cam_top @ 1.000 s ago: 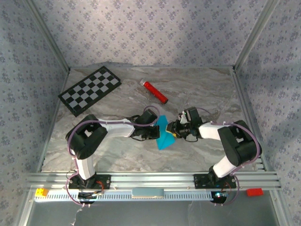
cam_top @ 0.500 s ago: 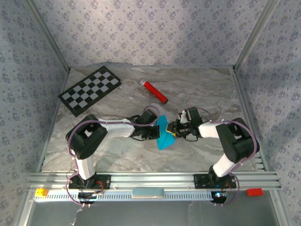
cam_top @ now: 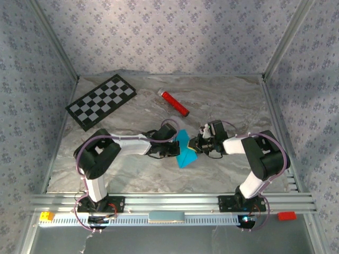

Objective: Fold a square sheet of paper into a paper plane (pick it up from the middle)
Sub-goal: Turn over the paper at the center of the table.

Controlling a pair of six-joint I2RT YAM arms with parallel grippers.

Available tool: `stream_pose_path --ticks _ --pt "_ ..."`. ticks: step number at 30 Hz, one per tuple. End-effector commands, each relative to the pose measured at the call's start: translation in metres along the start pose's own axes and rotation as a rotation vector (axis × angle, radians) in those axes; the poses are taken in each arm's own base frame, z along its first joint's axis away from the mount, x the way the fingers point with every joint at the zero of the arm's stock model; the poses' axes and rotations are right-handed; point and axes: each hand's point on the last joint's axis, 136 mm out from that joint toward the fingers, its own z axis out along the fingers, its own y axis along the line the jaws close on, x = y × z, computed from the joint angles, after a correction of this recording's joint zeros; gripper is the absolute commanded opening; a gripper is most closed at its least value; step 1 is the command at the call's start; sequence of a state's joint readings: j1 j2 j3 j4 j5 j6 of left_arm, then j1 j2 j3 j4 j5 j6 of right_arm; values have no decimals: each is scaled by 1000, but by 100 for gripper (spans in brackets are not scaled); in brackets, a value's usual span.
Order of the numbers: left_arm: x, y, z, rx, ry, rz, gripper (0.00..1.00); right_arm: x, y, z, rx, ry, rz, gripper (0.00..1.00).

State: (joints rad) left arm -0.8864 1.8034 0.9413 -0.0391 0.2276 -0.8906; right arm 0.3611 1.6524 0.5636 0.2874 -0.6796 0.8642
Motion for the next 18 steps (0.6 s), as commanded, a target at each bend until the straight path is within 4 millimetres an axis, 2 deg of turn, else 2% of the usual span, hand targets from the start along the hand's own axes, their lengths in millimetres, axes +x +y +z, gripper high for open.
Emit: stream_pose_path --ticks 1,5,7,9,14,18 --pt "6 -3 -9 16 4 -13 10 -1 2 -2 -24 5 -7 8" --pt "-3 -17 -28 52 -48 0 17 -4 10 -10 -32 -14 -30 5" --pt "-8 -19 -40 47 -82 8 24 -5 14 -16 -18 -26 -54 5" --pt "-12 -18 -50 33 -116 13 26 -5 16 -24 11 -41 -87 4" --pt "-18 0 -75 -39 -205 -3 30 -6 19 -53 160 -111 -208 4" --pt "-19 19 -91 -75 -276 -52 34 -10 14 -91 454 -200 -388 4"
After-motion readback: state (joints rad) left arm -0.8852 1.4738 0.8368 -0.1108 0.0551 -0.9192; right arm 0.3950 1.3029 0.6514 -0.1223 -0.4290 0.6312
